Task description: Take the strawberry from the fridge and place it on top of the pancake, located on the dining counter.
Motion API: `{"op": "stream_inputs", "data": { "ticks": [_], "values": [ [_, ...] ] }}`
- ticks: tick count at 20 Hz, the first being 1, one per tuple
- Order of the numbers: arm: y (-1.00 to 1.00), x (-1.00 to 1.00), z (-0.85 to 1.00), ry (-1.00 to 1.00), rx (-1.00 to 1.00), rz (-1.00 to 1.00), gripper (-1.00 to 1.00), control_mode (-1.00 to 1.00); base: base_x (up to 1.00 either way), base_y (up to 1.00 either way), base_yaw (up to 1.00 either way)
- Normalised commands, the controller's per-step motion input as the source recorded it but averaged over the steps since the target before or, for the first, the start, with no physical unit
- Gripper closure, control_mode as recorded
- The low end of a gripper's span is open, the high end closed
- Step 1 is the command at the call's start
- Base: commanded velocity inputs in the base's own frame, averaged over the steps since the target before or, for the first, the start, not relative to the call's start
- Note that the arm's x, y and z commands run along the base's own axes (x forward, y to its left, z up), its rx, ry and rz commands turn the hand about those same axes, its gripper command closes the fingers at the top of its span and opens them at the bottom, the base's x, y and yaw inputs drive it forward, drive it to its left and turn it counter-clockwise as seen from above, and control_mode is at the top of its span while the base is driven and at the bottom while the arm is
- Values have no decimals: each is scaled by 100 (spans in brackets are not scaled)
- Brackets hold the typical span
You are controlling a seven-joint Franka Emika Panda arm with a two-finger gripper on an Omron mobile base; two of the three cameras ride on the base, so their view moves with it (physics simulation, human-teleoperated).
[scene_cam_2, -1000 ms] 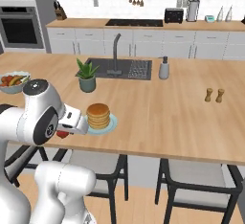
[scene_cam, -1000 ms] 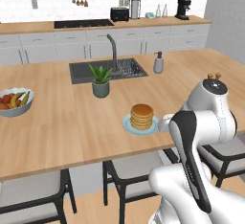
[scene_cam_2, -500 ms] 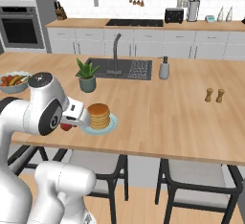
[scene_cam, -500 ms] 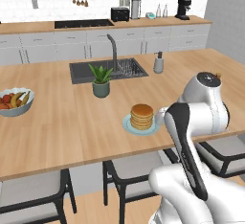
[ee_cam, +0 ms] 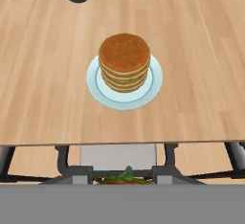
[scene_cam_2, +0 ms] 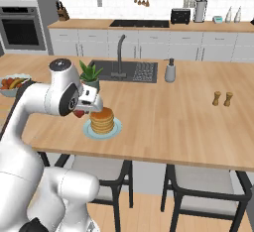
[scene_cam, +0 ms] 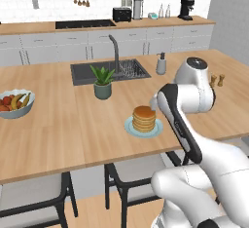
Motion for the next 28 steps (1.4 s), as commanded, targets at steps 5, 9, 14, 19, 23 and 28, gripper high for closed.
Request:
{"op": "stream_inputs", "data": {
  "ticks": [5, 9, 14, 19, 23, 28],
  "values": [
    [10, 100, 0, 11, 0, 1, 100, -100, 0, 0, 0],
    [2, 100, -9, 5, -1, 1, 100, -100, 0, 0, 0],
    [0, 100, -35, 3, 0, 4, 100, -100, 0, 0, 0],
    [-2, 60, -45, 1, 0, 1, 100, -100, 0, 0, 0],
    [0, 4, -40, 10, 0, 0, 100, -100, 0, 0, 0],
    [0, -38, -28, 8, 0, 0, 100, -100, 0, 0, 0]
  ]
}}
